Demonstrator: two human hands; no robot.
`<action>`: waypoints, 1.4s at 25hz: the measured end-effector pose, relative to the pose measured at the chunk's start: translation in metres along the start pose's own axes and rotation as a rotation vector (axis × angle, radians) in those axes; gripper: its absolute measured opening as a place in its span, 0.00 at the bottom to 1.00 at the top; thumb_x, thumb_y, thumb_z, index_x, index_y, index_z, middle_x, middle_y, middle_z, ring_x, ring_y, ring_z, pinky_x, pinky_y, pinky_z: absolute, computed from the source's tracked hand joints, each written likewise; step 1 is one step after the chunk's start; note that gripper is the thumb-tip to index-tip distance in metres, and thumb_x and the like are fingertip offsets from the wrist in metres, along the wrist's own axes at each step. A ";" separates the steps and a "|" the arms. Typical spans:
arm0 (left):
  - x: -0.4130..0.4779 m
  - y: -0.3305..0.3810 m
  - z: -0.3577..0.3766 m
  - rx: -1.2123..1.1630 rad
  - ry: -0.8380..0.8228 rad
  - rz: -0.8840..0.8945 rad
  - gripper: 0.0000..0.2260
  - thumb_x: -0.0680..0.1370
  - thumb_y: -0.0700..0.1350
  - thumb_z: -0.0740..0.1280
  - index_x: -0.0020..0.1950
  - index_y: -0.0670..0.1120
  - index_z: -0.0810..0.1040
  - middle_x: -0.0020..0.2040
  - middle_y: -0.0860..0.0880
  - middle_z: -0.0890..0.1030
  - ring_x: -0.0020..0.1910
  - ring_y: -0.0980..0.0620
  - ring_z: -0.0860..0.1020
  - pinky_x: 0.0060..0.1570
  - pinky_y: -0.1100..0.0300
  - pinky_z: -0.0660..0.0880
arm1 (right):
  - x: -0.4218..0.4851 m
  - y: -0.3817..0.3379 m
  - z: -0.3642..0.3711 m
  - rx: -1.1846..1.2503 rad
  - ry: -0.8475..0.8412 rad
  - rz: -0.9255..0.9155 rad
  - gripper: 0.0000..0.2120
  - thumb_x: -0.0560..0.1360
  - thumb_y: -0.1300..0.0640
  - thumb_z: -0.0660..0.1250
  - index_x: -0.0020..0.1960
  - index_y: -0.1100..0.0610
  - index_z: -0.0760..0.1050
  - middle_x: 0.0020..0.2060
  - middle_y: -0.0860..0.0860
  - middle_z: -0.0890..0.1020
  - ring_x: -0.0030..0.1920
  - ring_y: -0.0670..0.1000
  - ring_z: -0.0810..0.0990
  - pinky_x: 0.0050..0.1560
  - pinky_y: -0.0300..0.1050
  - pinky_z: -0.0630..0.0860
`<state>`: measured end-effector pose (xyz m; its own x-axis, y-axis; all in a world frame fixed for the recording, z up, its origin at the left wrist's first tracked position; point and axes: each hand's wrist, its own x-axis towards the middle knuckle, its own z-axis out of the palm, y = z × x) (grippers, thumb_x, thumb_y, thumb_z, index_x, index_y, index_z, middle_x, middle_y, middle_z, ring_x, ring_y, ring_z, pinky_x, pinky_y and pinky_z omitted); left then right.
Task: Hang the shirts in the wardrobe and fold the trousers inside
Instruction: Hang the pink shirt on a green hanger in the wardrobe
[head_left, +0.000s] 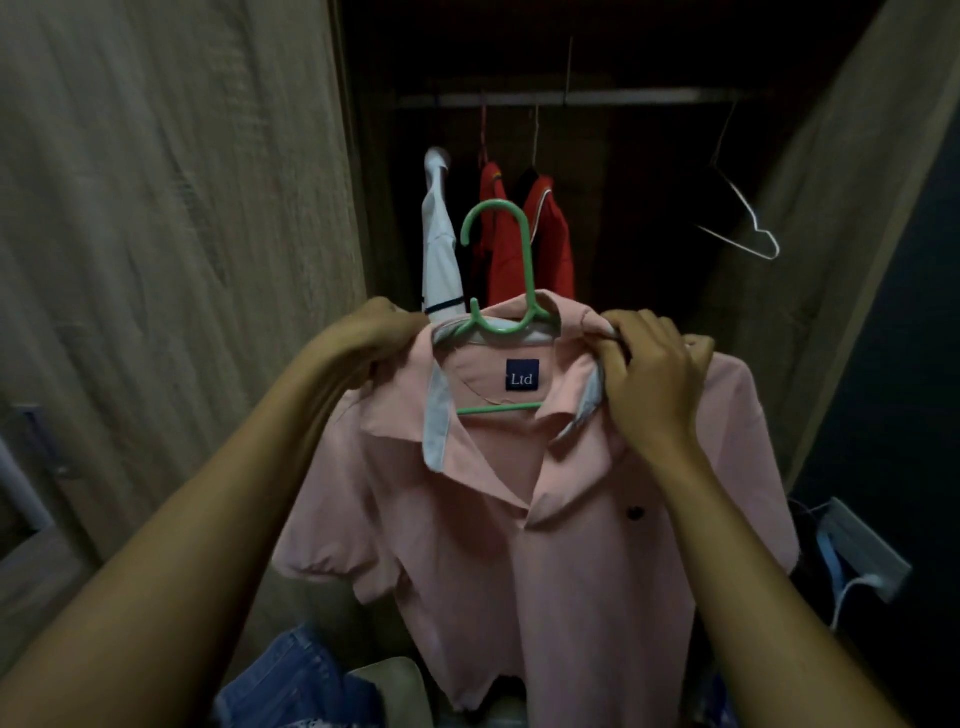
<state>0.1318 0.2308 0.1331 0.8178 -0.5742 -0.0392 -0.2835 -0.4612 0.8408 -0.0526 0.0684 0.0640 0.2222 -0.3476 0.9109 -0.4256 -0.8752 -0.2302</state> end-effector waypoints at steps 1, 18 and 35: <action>0.001 -0.004 -0.004 0.108 -0.045 0.035 0.17 0.78 0.50 0.64 0.52 0.36 0.79 0.39 0.40 0.76 0.35 0.46 0.74 0.37 0.57 0.71 | -0.001 0.001 0.000 0.013 0.000 0.007 0.07 0.74 0.55 0.64 0.49 0.54 0.79 0.41 0.50 0.81 0.43 0.55 0.78 0.45 0.46 0.56; 0.003 -0.028 0.028 0.082 0.024 0.551 0.22 0.81 0.51 0.59 0.43 0.31 0.74 0.34 0.43 0.71 0.33 0.50 0.68 0.34 0.56 0.65 | 0.022 -0.037 0.001 -0.039 -0.345 0.202 0.24 0.78 0.41 0.55 0.64 0.57 0.71 0.60 0.56 0.69 0.60 0.57 0.68 0.59 0.51 0.61; 0.004 -0.028 0.039 -0.247 -0.035 0.204 0.13 0.80 0.47 0.63 0.47 0.40 0.81 0.38 0.45 0.80 0.37 0.50 0.78 0.41 0.58 0.76 | 0.069 0.024 0.011 0.812 -0.887 1.123 0.03 0.75 0.62 0.66 0.44 0.60 0.79 0.31 0.57 0.82 0.32 0.53 0.80 0.35 0.47 0.81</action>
<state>0.1233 0.2151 0.0888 0.7374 -0.6631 0.1287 -0.3064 -0.1586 0.9386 -0.0372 0.0198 0.1180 0.6627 -0.7132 -0.2285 -0.2313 0.0953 -0.9682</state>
